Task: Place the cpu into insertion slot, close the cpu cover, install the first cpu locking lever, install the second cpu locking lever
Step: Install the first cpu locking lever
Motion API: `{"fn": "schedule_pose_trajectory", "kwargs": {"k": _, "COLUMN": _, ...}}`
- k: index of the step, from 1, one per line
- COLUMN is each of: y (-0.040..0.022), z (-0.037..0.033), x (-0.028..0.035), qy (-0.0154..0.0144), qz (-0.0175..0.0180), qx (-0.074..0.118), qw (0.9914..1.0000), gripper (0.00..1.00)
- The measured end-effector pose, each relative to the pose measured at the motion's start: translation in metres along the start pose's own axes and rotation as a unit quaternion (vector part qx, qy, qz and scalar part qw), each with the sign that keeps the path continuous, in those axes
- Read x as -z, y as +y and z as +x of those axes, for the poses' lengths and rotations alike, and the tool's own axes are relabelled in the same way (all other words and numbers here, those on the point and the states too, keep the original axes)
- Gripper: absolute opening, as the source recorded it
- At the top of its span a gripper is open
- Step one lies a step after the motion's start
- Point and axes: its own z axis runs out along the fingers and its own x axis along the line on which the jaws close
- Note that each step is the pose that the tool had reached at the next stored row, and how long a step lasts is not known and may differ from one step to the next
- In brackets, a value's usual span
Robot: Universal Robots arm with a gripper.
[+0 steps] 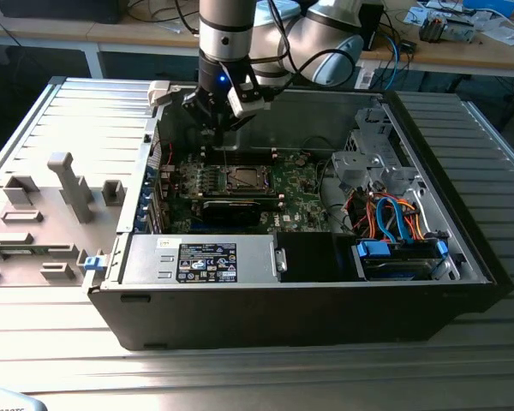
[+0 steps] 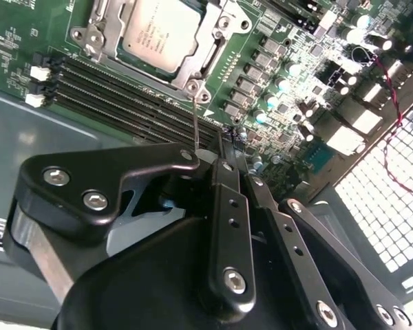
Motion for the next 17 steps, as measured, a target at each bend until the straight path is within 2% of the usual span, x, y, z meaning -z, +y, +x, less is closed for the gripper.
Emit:
{"fn": "schedule_pose_trajectory", "kwargs": {"k": 9, "y": 0.0001, "z": -0.0015, "x": 0.0000, "qy": 0.0005, "qz": 0.0000, "qx": 0.000, "qw": 1.00000, "gripper": 0.11}}
{"fn": "schedule_pose_trajectory", "kwargs": {"k": 17, "y": 0.0002, "z": -0.0057, "x": 0.0003, "qy": 0.0005, "qz": 0.0000, "qx": 0.000, "qw": 1.00000, "gripper": 0.11}}
